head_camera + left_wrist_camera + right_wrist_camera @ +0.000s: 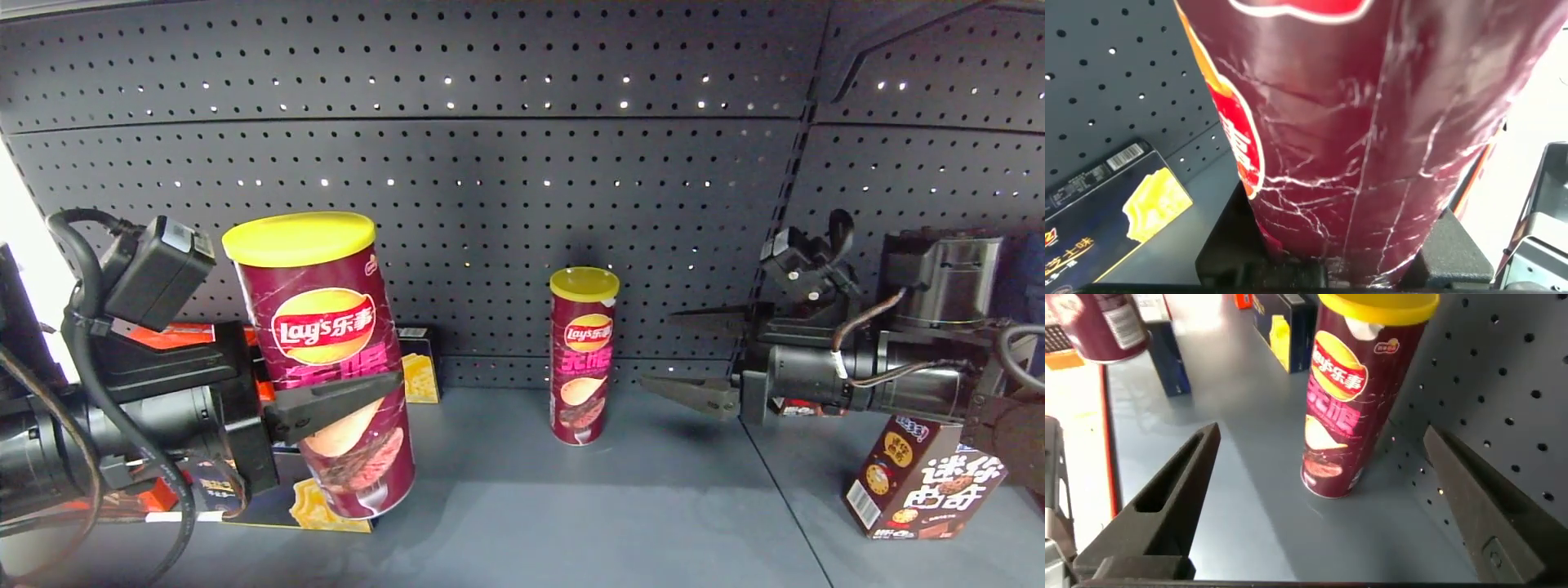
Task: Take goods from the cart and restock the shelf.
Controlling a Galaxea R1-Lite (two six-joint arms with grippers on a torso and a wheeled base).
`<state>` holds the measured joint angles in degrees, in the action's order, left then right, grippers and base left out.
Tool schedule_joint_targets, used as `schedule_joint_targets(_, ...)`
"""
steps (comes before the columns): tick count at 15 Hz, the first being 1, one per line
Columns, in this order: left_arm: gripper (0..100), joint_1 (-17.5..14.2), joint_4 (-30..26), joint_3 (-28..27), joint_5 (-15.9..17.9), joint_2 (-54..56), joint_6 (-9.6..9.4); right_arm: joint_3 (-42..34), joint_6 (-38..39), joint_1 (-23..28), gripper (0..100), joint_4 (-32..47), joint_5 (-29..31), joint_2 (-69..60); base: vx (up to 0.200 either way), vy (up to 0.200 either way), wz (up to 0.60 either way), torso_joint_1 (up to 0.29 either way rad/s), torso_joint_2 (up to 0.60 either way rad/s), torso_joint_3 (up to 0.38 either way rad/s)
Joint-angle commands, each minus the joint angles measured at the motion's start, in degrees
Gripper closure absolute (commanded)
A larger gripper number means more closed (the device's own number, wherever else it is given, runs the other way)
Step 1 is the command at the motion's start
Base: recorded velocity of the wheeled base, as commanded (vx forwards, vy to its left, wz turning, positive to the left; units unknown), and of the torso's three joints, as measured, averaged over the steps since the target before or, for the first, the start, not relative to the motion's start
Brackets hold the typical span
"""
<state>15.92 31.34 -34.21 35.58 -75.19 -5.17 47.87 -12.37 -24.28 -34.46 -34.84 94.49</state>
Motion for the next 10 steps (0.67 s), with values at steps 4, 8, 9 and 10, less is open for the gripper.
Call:
schedule_joint_targets(4,100,0.1,0.0,0.1,0.1,0.0,-0.02,4.0,-0.2,-0.9,0,0.0,-1.5,5.4,0.0,0.0,0.0,0.0,0.0,0.0)
schedule_joint_targets(8,100,0.7,0.0,0.9,0.1,0.0,-0.02,6.4,-0.2,-1.1,0,0.0,-4.1,8.9,0.0,0.0,0.0,0.0,0.0,0.0)
schedule_joint_targets(9,100,0.7,0.0,1.1,0.1,0.0,-0.02,7.1,-0.2,-1.1,0,0.0,-5.3,9.6,0.0,0.0,0.0,0.0,0.0,0.0)
schedule_joint_targets(10,100,0.7,0.0,1.1,0.1,0.0,-0.02,7.9,-0.2,-1.1,0,0.0,-5.6,10.6,0.0,0.0,0.0,0.0,0.0,0.0)
